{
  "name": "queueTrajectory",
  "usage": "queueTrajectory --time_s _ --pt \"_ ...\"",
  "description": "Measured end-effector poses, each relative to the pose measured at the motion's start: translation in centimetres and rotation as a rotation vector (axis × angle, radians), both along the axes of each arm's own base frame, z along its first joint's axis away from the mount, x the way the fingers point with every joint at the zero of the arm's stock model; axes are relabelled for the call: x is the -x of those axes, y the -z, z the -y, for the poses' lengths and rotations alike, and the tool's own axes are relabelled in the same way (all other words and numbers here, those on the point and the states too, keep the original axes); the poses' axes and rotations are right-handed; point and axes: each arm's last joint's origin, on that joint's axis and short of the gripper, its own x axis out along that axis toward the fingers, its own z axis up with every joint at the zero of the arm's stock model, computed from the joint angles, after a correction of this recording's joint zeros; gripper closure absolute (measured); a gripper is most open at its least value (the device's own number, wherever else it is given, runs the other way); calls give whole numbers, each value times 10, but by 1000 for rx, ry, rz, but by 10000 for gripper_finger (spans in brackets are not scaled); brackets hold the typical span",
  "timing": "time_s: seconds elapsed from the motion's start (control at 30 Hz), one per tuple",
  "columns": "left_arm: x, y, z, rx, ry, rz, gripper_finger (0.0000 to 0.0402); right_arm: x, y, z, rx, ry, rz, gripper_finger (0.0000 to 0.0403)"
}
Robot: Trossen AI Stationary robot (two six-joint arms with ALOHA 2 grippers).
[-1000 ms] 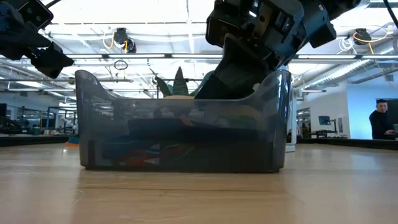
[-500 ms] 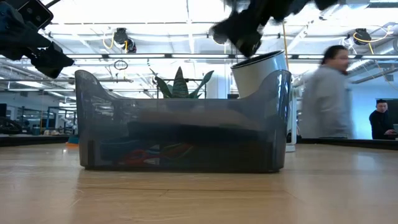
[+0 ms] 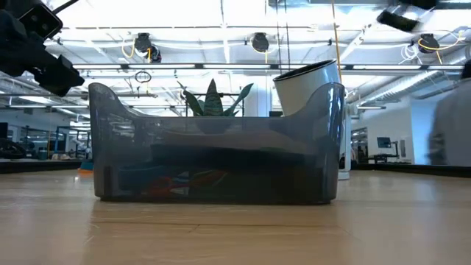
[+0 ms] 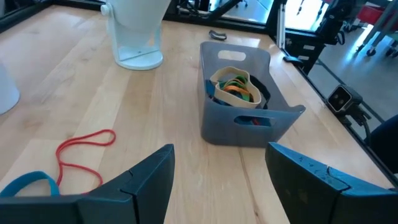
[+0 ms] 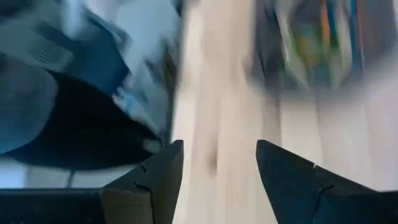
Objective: Pick and place rubber bands into bin
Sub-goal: Put the black rubber band into the gray bin
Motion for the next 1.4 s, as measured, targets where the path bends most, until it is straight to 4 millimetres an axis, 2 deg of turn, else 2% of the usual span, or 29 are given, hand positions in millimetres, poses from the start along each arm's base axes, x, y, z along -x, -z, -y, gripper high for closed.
queueTrajectory --time_s 0.2,0.33,0.4,0.5,0.63,0.73,0.83,0.93,1.4 --pt "0 0 0 -7 2 -1 144 42 23 4 15 355 -599 204" --pt "0 0 0 -9 3 0 144 60 32 7 78 642 -854 204" --pt "0 0 0 -13 5 1 144 62 35 6 98 743 -869 204" --pt "0 0 0 -14 5 2 144 58 44 3 67 821 -792 204" --pt "0 -1 0 -11 5 10 144 51 64 -4 -23 765 -686 204" --pt "0 -1 0 -11 5 10 144 51 82 -6 -106 729 -734 204" --pt "0 -1 0 -5 3 9 144 59 104 -4 -161 800 -826 204" --pt "0 -1 0 -4 2 8 144 69 121 0 -144 872 -885 204" --pt "0 -1 0 -4 1 8 144 77 127 4 -107 1001 -925 204"
